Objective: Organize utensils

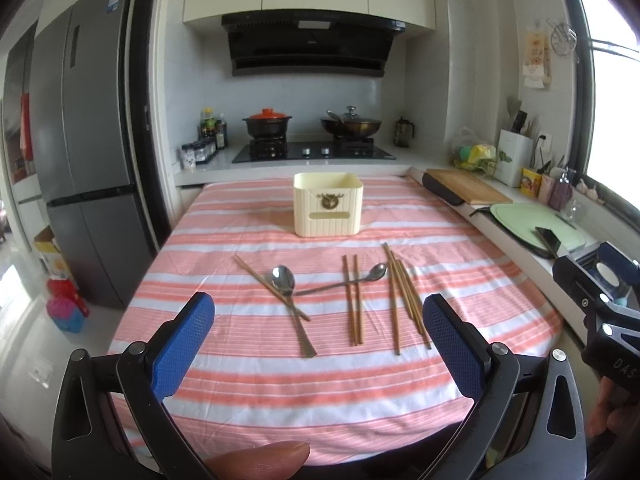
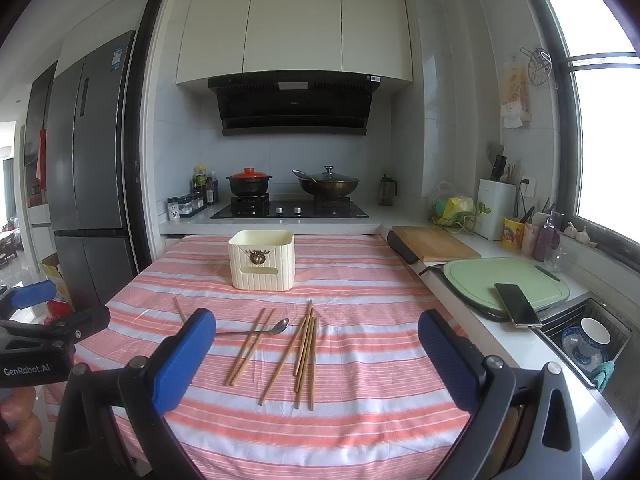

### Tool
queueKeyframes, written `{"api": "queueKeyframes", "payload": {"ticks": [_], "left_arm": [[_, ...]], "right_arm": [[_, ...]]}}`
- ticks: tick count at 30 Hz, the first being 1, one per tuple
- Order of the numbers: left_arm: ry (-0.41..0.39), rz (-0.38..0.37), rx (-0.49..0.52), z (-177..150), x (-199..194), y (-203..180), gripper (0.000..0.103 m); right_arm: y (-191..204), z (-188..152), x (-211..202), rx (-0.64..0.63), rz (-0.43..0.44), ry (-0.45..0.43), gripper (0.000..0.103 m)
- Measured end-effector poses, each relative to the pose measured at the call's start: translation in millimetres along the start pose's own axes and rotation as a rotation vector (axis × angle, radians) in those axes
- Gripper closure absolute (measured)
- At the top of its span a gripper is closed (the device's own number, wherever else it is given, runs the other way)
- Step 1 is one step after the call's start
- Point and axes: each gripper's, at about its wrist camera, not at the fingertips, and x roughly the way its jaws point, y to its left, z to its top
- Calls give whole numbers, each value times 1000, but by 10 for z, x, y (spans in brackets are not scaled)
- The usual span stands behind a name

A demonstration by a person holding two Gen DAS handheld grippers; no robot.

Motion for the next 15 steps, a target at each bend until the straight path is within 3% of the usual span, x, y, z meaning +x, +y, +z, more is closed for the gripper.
{"api": "queueKeyframes", "payload": {"ticks": [5, 10, 15], "left_arm": [[-14, 43, 21, 17, 76, 49, 0], [131, 22, -62, -37, 394, 243, 0], [231, 93, -125, -171, 744, 470, 0]], "right_arm": [[-2, -7, 72, 3, 1, 19, 0], [-18, -28, 190, 7, -9, 42, 0], [-54, -77, 371, 6, -26, 81, 0]]}}
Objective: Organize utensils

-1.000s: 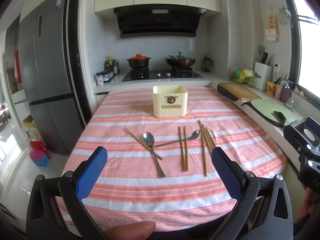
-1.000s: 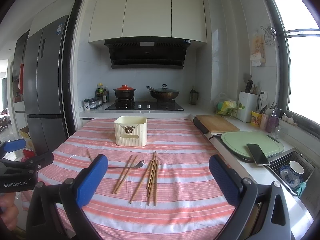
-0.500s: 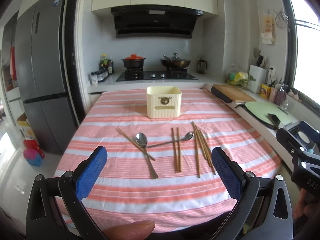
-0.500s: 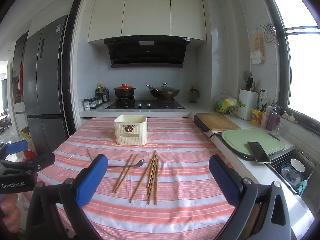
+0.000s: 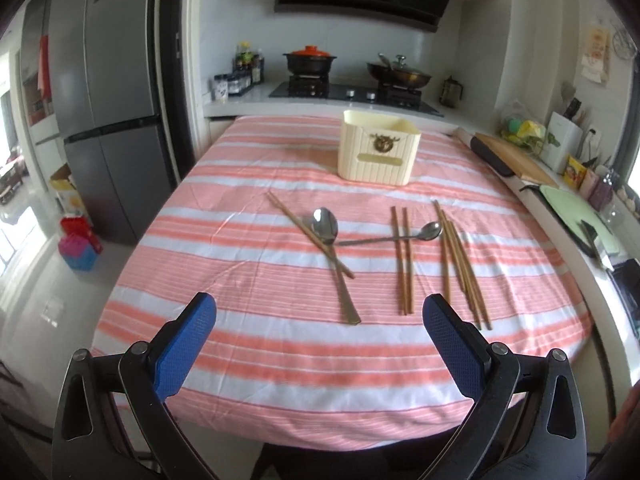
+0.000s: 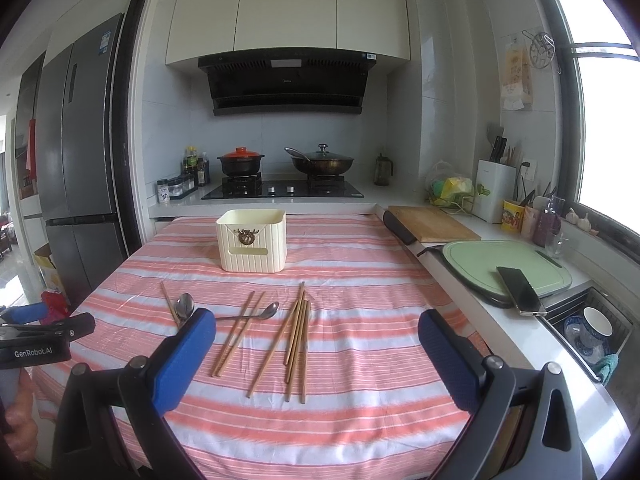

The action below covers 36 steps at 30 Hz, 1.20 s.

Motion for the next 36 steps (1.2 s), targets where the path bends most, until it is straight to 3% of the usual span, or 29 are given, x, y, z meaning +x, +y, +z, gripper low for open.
{"api": "queueKeyframes", "payload": {"ticks": [4, 8, 11, 19, 24, 29, 36], "left_arm": [[72, 14, -13, -1, 272, 103, 0], [113, -25, -59, 33, 547, 218, 0], [144, 25, -90, 132, 804, 334, 0], [230, 8, -300, 456, 1609, 636, 1], [219, 88, -375, 769, 2159, 690, 1], [274, 166, -483, 881, 2739, 836, 1], [289, 276, -466, 916, 3161, 793, 1]], "right_arm": [[-25, -54, 208, -5, -21, 44, 0], [-45, -143, 472, -10, -38, 107, 0], [-40, -218, 655, -24, -45, 155, 0], [13, -344, 1023, -59, -36, 244, 0], [67, -407, 1168, -70, -19, 291, 0], [62, -475, 1287, -64, -4, 329, 0], [-72, -497, 1448, -37, -34, 360, 0]]}}
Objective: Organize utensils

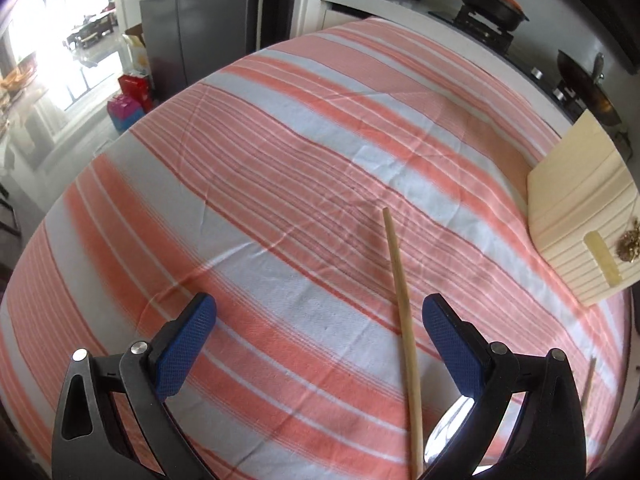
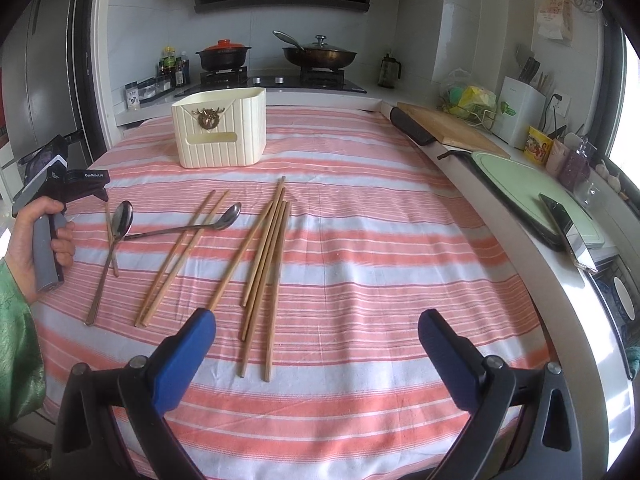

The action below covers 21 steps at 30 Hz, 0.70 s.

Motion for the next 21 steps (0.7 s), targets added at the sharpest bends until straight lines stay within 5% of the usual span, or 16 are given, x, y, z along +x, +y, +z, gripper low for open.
{"api": "queueKeyframes", "payload": {"ticks": [7, 15, 18, 21], "left_arm": [[-38, 68, 164, -291, -92, -63, 1], [-9, 31, 275, -557, -316, 139, 1], [4, -19, 319, -549, -346, 132, 17], [-11, -53, 387, -530, -378, 25, 54]], "right_arm": [[-46, 57, 166, 23, 15, 22, 0], [-35, 65, 302, 28, 29, 44, 0], [-36, 51, 402, 18, 20, 66, 0], [-77, 24, 499, 41, 21, 105, 0]]}}
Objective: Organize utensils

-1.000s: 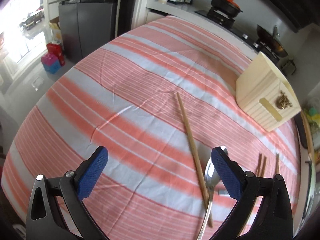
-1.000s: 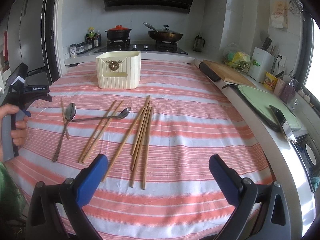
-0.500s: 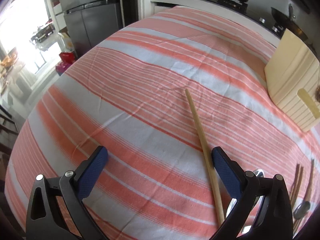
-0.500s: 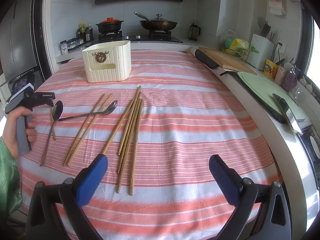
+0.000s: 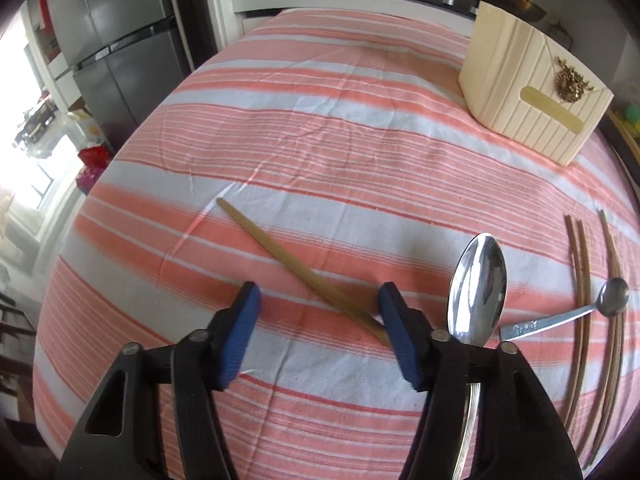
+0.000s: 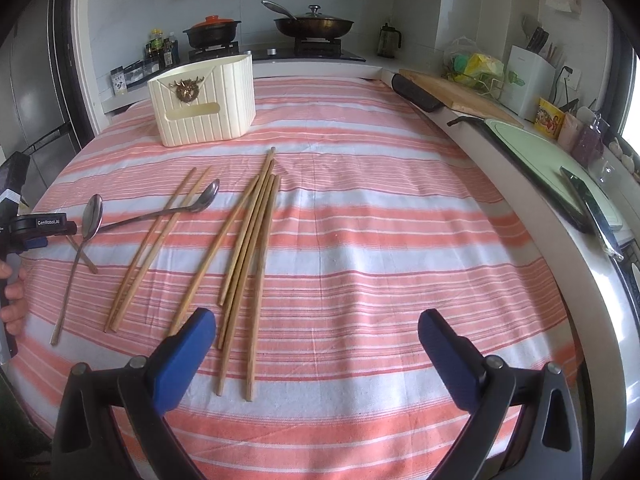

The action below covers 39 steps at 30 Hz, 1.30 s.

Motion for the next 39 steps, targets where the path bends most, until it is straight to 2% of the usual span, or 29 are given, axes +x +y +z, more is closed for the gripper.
{"api": "queueKeyframes", "payload": {"ticks": [1, 4, 8, 12, 15, 16, 17, 19, 21, 24, 26, 28, 30, 33, 35, 37, 39], "left_arm": [[-7, -13, 23, 26, 5, -31, 70], [-32, -49, 83, 138, 64, -87, 78], [-64, -163, 190, 380, 192, -153, 90], [-83, -200, 293, 525, 277, -230, 90], [-63, -191, 259, 522, 243, -176, 88], [-57, -199, 241, 494, 214, -151, 82], [-50, -204, 230, 427, 177, -115, 67], [-54, -185, 234, 318, 115, -114, 53], [-54, -160, 249, 191, 48, -128, 52], [-43, -161, 221, 47, -73, -56, 49], [-36, -172, 178, -48, -164, 62, 42], [-25, -182, 136, -152, -228, 174, 38], [-4, -181, 126, -257, -265, 222, 38], [9, -165, 157, -427, -327, 180, 35], [16, -139, 193, -557, -349, 117, 28], [11, -110, 228, -672, -376, 22, 26], [0, -119, 253, -747, -435, -72, 23]], "right_arm": [[-20, -8, 9, 13, 6, 7, 0], [-40, -39, -8, 31, 6, 11, 0], [-35, -71, -26, 26, 2, 13, 0], [-30, -61, 7, 22, 1, 14, 0], [-10, -21, 44, 8, 5, -6, 0], [-1, -2, 79, 0, 10, -4, 0], [0, 15, 122, -1, 17, 2, 1], [-12, 42, 206, 14, 40, 23, 2], [5, 56, 274, 13, 61, 39, 11], [74, 67, 376, -14, 76, 67, 24], [91, 66, 426, -26, 64, 79, 30], [61, 54, 440, -10, 63, 80, 30], [32, 36, 454, 2, 59, 86, 30], [2, 20, 457, 18, 70, 93, 30], [-8, 15, 437, 22, 73, 87, 30], [-18, 12, 416, 24, 70, 80, 29], [-26, 11, 401, 28, 69, 76, 29]]}}
